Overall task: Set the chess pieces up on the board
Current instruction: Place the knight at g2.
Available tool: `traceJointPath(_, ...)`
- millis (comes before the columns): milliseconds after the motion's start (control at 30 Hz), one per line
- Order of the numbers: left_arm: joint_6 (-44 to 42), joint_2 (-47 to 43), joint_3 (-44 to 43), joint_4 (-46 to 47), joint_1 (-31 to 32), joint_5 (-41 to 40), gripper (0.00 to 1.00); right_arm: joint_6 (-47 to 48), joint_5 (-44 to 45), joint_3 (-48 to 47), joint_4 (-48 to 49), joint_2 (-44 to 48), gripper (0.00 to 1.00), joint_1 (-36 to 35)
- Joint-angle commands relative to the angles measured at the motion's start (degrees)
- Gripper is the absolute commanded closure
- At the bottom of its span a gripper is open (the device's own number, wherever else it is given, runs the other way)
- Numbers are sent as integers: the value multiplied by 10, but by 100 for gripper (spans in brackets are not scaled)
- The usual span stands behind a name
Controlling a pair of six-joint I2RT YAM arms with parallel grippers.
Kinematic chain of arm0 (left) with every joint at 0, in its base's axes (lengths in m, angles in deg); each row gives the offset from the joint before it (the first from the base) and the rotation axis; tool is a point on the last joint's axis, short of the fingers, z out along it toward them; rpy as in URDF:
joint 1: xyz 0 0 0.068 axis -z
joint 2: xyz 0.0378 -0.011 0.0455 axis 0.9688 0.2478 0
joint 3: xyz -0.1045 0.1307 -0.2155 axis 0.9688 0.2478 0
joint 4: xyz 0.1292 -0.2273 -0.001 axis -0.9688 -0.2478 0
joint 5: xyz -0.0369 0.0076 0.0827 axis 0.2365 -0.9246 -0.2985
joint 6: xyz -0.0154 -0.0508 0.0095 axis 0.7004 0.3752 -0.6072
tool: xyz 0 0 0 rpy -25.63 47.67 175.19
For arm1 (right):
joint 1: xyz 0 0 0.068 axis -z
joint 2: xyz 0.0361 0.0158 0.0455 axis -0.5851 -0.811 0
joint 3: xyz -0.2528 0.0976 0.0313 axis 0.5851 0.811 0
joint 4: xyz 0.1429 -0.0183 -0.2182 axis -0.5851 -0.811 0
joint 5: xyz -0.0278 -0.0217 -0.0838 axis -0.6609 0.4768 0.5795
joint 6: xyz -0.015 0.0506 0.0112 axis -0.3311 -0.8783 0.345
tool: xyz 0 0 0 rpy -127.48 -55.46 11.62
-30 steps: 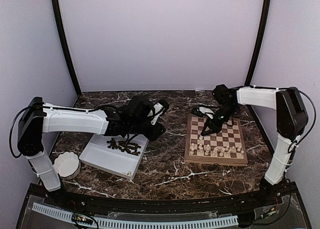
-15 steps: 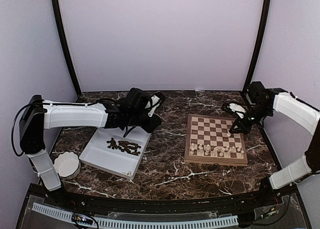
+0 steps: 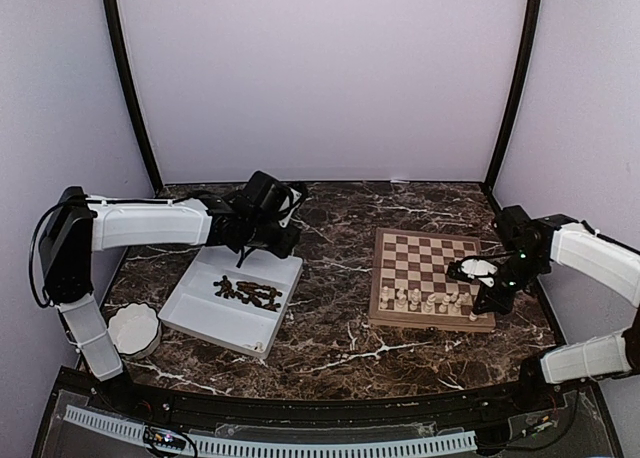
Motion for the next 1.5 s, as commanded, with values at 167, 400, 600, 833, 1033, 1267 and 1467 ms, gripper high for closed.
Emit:
traceJointPath(167, 22, -4, -18, -26, -3, 5, 54, -3, 28, 25, 58, 11, 99, -10)
traceJointPath(400, 24, 0, -19, -29, -3, 7, 54, -15, 44, 30, 88, 0, 99, -10)
traceJointPath(600, 25, 3, -20, -31, -3, 8, 54, -19, 26, 24, 94, -9, 98, -9)
traceJointPath(833, 24, 3, -17, -37, -3, 4, 54, -17, 19, 25, 95, -22, 95, -10)
traceJointPath(1033, 26, 4, -16, -39, -3, 3, 54, -21, 12, 20, 99, -25, 88, -10)
traceJointPath(1267, 27, 2, -16, -52, -3, 5, 54, -21, 8, -1, 72, -10, 74, -10)
traceJointPath(1467, 100, -36, -6, -135, -3, 7, 54, -36, -24, -82, 25, -2, 70, -8)
